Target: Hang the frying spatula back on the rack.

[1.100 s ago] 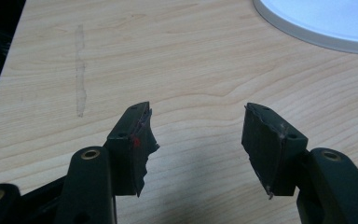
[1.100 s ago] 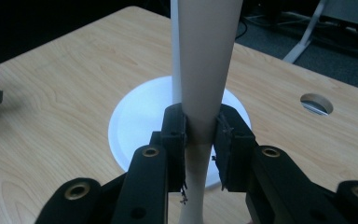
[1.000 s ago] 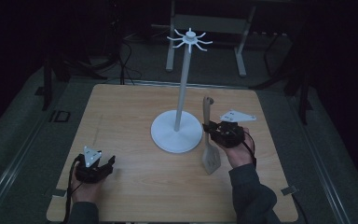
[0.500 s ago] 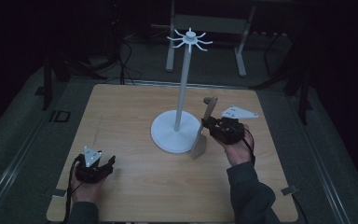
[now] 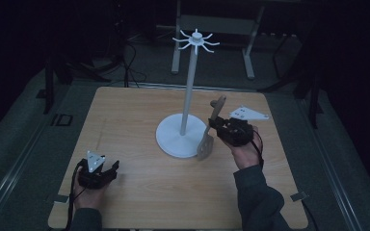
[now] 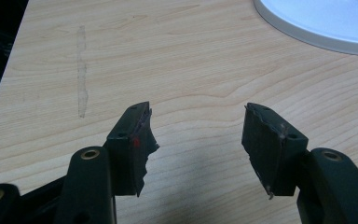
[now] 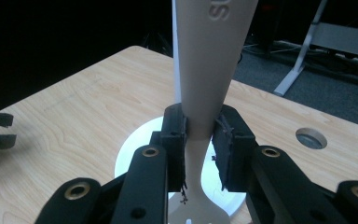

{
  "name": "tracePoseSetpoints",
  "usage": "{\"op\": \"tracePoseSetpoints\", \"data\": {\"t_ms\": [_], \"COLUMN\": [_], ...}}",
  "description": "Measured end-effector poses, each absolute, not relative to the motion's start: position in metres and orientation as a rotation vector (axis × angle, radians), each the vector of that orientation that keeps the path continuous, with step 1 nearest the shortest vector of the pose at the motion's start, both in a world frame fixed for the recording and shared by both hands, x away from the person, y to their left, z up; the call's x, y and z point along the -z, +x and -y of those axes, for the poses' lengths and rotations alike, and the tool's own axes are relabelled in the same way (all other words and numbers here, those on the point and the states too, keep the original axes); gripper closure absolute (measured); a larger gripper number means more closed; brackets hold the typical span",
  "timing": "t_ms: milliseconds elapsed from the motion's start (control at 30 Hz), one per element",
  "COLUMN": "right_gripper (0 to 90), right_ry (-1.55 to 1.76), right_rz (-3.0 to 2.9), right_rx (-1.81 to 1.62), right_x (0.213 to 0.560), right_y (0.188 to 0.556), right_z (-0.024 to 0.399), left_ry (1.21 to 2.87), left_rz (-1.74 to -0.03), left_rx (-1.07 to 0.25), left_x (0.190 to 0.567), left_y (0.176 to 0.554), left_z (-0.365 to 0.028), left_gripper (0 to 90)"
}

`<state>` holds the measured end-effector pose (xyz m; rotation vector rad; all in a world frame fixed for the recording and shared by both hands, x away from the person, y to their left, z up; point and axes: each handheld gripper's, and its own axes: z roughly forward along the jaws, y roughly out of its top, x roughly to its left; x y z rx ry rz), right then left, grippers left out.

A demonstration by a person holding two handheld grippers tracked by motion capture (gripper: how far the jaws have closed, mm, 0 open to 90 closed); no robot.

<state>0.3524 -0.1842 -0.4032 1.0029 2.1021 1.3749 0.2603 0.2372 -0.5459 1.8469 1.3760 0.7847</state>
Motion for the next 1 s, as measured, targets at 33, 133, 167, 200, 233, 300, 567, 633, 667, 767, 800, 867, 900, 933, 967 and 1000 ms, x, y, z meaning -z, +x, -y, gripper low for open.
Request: {"op": "tracePoseSetpoints", "data": {"t_ms": [33, 133, 167, 200, 233, 300, 567, 633, 667, 767, 800, 867, 900, 933, 967, 1000], "right_gripper": [75.0, 75.0, 74.9, 74.9, 74.9, 74.9, 74.9, 74.9, 74.9, 74.9, 74.9, 74.9, 74.9, 74.9, 74.9, 74.9], "right_ry": [1.002, 0.997, 0.991, 0.988, 0.983, 0.971, 0.943, 0.940, 0.940, 0.933, 0.928, 0.926, 0.921, 0.922, 0.921, 0.918], "right_rz": [-2.097, -2.092, -2.092, -2.093, -2.095, -2.096, -2.079, -2.076, -2.074, -2.067, -2.063, -2.057, -2.056, -2.054, -2.053, -2.049], "right_rx": [-1.379, -1.389, -1.390, -1.390, -1.391, -1.393, -1.410, -1.412, -1.414, -1.422, -1.426, -1.436, -1.441, -1.444, -1.449, -1.454], "right_x": [0.402, 0.399, 0.398, 0.397, 0.396, 0.393, 0.382, 0.380, 0.379, 0.376, 0.376, 0.374, 0.374, 0.373, 0.372, 0.371], "right_y": [0.352, 0.353, 0.353, 0.353, 0.353, 0.354, 0.356, 0.357, 0.357, 0.358, 0.358, 0.358, 0.359, 0.359, 0.359, 0.360], "right_z": [0.184, 0.182, 0.182, 0.181, 0.180, 0.179, 0.179, 0.180, 0.180, 0.180, 0.180, 0.181, 0.181, 0.181, 0.180, 0.180], "left_ry": [1.847, 1.848, 1.847, 1.847, 1.847, 1.847, 1.847, 1.848, 1.848, 1.849, 1.849, 1.848, 1.848, 1.849, 1.849, 1.848], "left_rz": [-1.376, -1.376, -1.376, -1.376, -1.376, -1.376, -1.375, -1.375, -1.376, -1.375, -1.376, -1.376, -1.375, -1.375, -1.376, -1.376], "left_rx": [-0.785, -0.784, -0.784, -0.783, -0.783, -0.783, -0.782, -0.782, -0.782, -0.782, -0.781, -0.782, -0.782, -0.782, -0.782, -0.781], "left_x": [0.546, 0.546, 0.546, 0.546, 0.546, 0.546, 0.546, 0.546, 0.546, 0.546, 0.546, 0.546, 0.546, 0.546, 0.546, 0.546], "left_y": [0.260, 0.260, 0.260, 0.260, 0.260, 0.260, 0.261, 0.261, 0.261, 0.261, 0.261, 0.261, 0.261, 0.261, 0.261, 0.261], "left_z": [-0.237, -0.237, -0.237, -0.237, -0.237, -0.237, -0.237, -0.237, -0.237, -0.237, -0.237, -0.237, -0.237, -0.237, -0.237, -0.237], "left_gripper": [42.7, 42.6, 42.6, 42.7, 42.6, 42.6, 42.6, 42.6, 42.6, 42.6, 42.5, 42.5, 42.6, 42.6, 42.6, 42.6]}}
